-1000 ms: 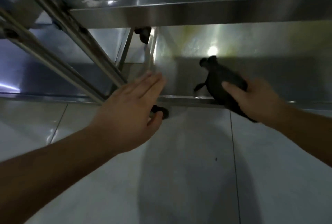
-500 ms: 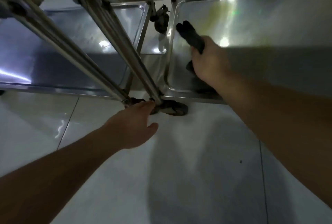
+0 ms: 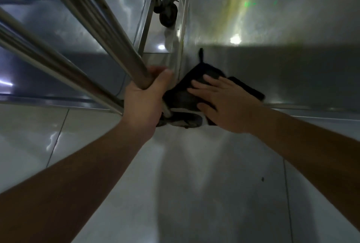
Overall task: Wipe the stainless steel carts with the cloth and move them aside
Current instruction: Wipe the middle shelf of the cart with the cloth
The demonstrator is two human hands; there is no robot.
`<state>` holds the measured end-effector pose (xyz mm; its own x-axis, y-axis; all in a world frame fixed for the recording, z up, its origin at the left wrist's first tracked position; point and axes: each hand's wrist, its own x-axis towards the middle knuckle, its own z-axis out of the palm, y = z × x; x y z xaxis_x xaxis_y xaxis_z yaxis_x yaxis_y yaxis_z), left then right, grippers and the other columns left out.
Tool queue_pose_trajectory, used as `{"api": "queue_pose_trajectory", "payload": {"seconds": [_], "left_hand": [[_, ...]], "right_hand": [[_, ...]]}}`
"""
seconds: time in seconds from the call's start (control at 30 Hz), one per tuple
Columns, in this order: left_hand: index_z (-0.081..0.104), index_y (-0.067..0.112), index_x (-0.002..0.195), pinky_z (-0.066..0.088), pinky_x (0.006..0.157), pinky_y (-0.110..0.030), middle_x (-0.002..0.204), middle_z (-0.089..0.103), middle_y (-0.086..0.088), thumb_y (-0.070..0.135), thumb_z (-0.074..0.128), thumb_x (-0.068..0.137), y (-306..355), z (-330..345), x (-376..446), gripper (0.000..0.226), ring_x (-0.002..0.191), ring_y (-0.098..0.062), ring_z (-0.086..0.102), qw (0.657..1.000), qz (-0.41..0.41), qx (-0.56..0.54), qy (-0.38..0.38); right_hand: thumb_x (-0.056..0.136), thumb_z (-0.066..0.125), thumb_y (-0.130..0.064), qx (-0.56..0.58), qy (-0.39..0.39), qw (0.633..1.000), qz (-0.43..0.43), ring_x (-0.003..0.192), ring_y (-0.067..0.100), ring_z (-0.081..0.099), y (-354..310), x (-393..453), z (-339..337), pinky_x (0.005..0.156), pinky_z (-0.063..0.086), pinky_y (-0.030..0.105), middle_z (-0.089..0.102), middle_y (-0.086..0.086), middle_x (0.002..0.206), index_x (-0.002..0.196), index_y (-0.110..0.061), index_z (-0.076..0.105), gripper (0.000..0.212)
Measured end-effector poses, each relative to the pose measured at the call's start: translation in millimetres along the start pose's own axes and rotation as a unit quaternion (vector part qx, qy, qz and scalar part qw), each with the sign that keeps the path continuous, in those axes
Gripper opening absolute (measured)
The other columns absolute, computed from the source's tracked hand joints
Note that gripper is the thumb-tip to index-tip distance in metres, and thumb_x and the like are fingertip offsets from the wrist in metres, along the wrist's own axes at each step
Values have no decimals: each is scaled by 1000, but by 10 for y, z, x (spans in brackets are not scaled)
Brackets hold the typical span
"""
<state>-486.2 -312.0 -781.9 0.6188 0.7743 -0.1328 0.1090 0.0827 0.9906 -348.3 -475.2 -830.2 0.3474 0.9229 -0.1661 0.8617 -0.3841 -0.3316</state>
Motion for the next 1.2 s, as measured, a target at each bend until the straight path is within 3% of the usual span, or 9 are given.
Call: {"api": "queue_pose_trajectory", "payload": {"seconds": [0.1,0.3,0.47,0.63,0.73,0.83,1.0,1.1,1.2], "left_hand": [[68,29,62,52,55,-22,62,64,3,32,76,88,-57,-3,15,28,56,-11,63,999,3,40,8],[57,25,60,50,58,-18,62,53,-1,21,72,84,-84,-18,47,29,60,-11,56,999,5,38,-4],[55,21,59,48,55,-18,60,50,-4,9,69,83,-46,-1,40,30,56,-10,54,1000,12,20,0],[57,24,59,50,60,-21,59,54,-2,6,70,82,-64,7,50,32,57,-12,55,1000,2,-24,0],[55,14,61,50,59,-22,59,49,-6,3,68,81,-60,13,51,26,55,-14,53,999,7,-31,10],[55,-3,69,51,59,-22,58,47,-9,-8,67,87,-48,20,54,22,54,-13,53,1000,12,-18,10],[41,-18,70,48,56,-21,62,44,-15,-15,62,88,-33,7,53,28,53,-13,50,1000,16,-10,-1],[46,-16,69,50,57,-21,61,49,-15,-14,63,88,-16,-25,60,26,54,-12,53,1000,16,7,-2],[54,-2,70,47,54,-25,62,48,-14,-13,64,89,-39,-27,58,25,56,-22,48,1000,-4,-11,3]], "right_hand": [[100,19,-57,-17,33,994,106,160,20,13,396,-185,-138,128,8,42,20,-12,172,164,-35,26,68],[107,19,-52,21,74,955,286,161,26,-3,602,769,-376,128,-3,47,2,-5,175,167,-28,11,66],[109,21,-48,-1,74,986,151,161,26,5,-186,1224,-187,128,2,45,10,-4,175,167,-25,13,63],[108,25,-53,-35,50,998,-11,159,15,17,-29,566,-92,129,10,39,25,-12,170,165,-32,26,61],[106,31,-53,-33,75,996,42,157,18,23,228,618,-187,127,13,41,29,-9,169,163,-32,31,61],[108,28,-49,-4,85,986,142,160,21,13,338,1111,-355,128,7,44,18,-6,173,166,-28,22,62],[108,20,-48,16,59,976,210,161,29,-1,251,1826,-476,128,-2,50,4,-2,176,168,-22,10,66],[108,21,-47,-2,67,981,182,161,32,3,134,1742,-401,128,1,52,10,1,175,167,-20,15,65],[108,24,-48,0,83,989,119,160,26,10,24,1235,-230,128,5,48,21,-3,173,164,-23,27,62]]}}
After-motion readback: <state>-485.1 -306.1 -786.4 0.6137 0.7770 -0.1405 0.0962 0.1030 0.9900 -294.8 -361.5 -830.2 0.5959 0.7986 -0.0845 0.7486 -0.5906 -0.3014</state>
